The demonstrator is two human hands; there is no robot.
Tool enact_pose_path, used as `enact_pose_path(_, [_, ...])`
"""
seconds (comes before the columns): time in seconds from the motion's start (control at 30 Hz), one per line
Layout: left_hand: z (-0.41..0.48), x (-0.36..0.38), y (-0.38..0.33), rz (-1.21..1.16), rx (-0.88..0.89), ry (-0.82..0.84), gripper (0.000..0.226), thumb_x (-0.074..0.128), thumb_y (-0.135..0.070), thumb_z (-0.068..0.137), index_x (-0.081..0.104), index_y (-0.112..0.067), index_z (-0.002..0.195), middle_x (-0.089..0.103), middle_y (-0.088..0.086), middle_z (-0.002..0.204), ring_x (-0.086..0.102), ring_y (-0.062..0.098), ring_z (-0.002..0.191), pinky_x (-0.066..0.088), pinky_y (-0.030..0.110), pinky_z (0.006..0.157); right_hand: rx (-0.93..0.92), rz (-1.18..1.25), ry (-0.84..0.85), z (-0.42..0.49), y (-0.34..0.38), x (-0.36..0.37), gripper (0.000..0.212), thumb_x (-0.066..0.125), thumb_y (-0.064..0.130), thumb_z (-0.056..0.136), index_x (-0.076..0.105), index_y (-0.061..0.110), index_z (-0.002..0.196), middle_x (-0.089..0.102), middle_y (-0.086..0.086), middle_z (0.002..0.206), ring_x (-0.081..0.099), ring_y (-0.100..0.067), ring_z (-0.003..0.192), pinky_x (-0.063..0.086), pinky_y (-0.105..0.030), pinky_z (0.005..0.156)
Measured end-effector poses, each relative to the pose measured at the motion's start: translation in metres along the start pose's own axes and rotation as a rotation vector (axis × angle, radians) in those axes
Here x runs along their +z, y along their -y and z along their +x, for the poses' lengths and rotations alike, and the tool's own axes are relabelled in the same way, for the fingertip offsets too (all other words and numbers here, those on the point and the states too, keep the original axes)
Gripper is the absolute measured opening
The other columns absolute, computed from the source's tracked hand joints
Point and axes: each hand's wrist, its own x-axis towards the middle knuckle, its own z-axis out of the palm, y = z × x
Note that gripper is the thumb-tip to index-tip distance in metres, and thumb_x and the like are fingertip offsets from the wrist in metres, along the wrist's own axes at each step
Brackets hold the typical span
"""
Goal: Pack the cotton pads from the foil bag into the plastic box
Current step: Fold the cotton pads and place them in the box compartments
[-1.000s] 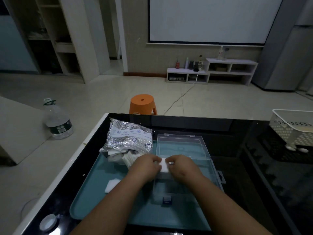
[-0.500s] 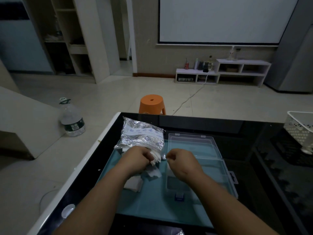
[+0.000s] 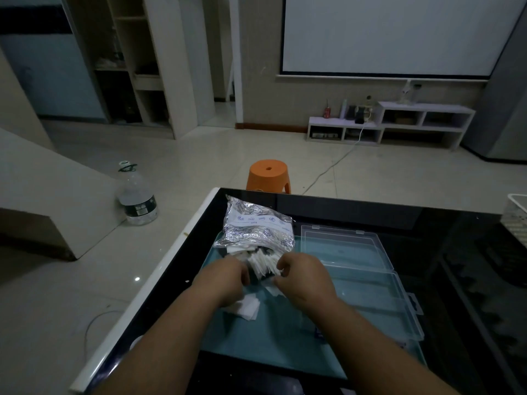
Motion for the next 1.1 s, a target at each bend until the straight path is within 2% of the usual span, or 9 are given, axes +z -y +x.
enact_pose_path(0.1, [-0.001,0.003,0.004,0.020,0.016,0.029,0.037,0.070,-0.017,0.073,0.067,-0.035,0.105,0.064,-0.006,0.113,0.062,0.016,0.100,0.045,0.024,0.076,-0.067,0.002,-0.057,0.001,0.007,0.005,0.031,0.071,0.039,0.079,0.068,0.028,0.108,0.068,0.002,0.101,0.061,-0.020,0.096,0.050,-0.031,0.082])
enact_pose_path(0.2, [-0.001,0.005,0.009,0.002,0.037,0.056,0.039,0.073,-0.022,0.071,0.067,-0.036,0.108,0.063,-0.005,0.116,0.062,0.016,0.102,0.047,0.025,0.082,-0.144,-0.061,-0.094,0.001,0.015,0.012,0.029,0.065,0.038,0.082,0.067,0.028,0.109,0.066,0.001,0.106,0.056,-0.021,0.101,0.046,-0.031,0.084])
enact_pose_path(0.37, [-0.001,0.009,0.017,0.005,0.061,0.078,0.037,0.077,-0.026,0.071,0.068,-0.036,0.105,0.064,-0.005,0.118,0.061,0.016,0.104,0.048,0.025,0.085,-0.218,-0.124,-0.181,0.003,0.024,0.020,0.023,0.065,0.038,0.083,0.067,0.026,0.102,0.063,0.002,0.104,0.054,-0.021,0.098,0.041,-0.032,0.083])
enact_pose_path(0.5, [-0.001,0.012,0.021,0.003,0.063,0.060,0.038,0.077,-0.025,0.069,0.067,-0.034,0.105,0.066,-0.006,0.114,0.062,0.015,0.104,0.047,0.024,0.083,-0.235,-0.262,-0.230,0.004,0.026,0.029,0.033,0.065,0.047,0.082,0.067,0.024,0.105,0.063,0.002,0.106,0.053,-0.021,0.099,0.040,-0.034,0.084])
enact_pose_path(0.57, [-0.001,0.013,0.024,-0.010,0.067,0.059,0.038,0.077,-0.024,0.069,0.067,-0.033,0.105,0.066,-0.005,0.114,0.062,0.016,0.103,0.047,0.023,0.082,-0.214,-0.341,-0.231,0.002,0.029,0.033,0.037,0.072,0.052,0.075,0.069,0.023,0.097,0.064,0.001,0.099,0.055,-0.021,0.092,0.042,-0.035,0.080])
enact_pose_path(0.67, [0.000,0.016,0.025,-0.013,0.090,0.049,0.039,0.076,-0.023,0.070,0.066,-0.031,0.107,0.064,-0.003,0.117,0.061,0.018,0.106,0.046,0.024,0.084,-0.201,-0.449,-0.238,0.000,0.028,0.038,0.043,0.087,0.053,0.051,0.070,0.021,0.074,0.066,0.000,0.077,0.058,-0.022,0.071,0.045,-0.034,0.062])
enact_pose_path(0.77, [0.001,0.017,0.026,-0.014,0.099,0.050,0.041,0.076,-0.021,0.071,0.065,-0.029,0.110,0.060,0.000,0.119,0.058,0.020,0.110,0.046,0.026,0.089,-0.215,-0.475,-0.287,-0.001,0.025,0.042,0.044,0.090,0.050,0.046,0.070,0.020,0.070,0.066,-0.002,0.073,0.057,-0.025,0.067,0.044,-0.034,0.059])
enact_pose_path(0.97, [0.004,0.017,0.026,-0.024,0.091,0.062,0.041,0.076,-0.020,0.070,0.065,-0.028,0.109,0.061,0.001,0.120,0.060,0.020,0.109,0.047,0.026,0.087,-0.139,-0.536,-0.264,0.003,0.029,0.039,0.039,0.087,0.054,0.049,0.071,0.020,0.059,0.066,0.000,0.062,0.058,-0.024,0.063,0.041,-0.032,0.059])
enact_pose_path(1.1, [0.004,0.018,0.025,-0.013,0.086,0.057,0.042,0.076,-0.020,0.071,0.065,-0.029,0.111,0.060,0.000,0.122,0.059,0.020,0.111,0.046,0.025,0.090,-0.126,-0.548,-0.229,0.006,0.032,0.036,0.021,0.080,0.039,0.063,0.075,0.018,0.066,0.070,0.000,0.067,0.060,-0.025,0.070,0.038,-0.034,0.063])
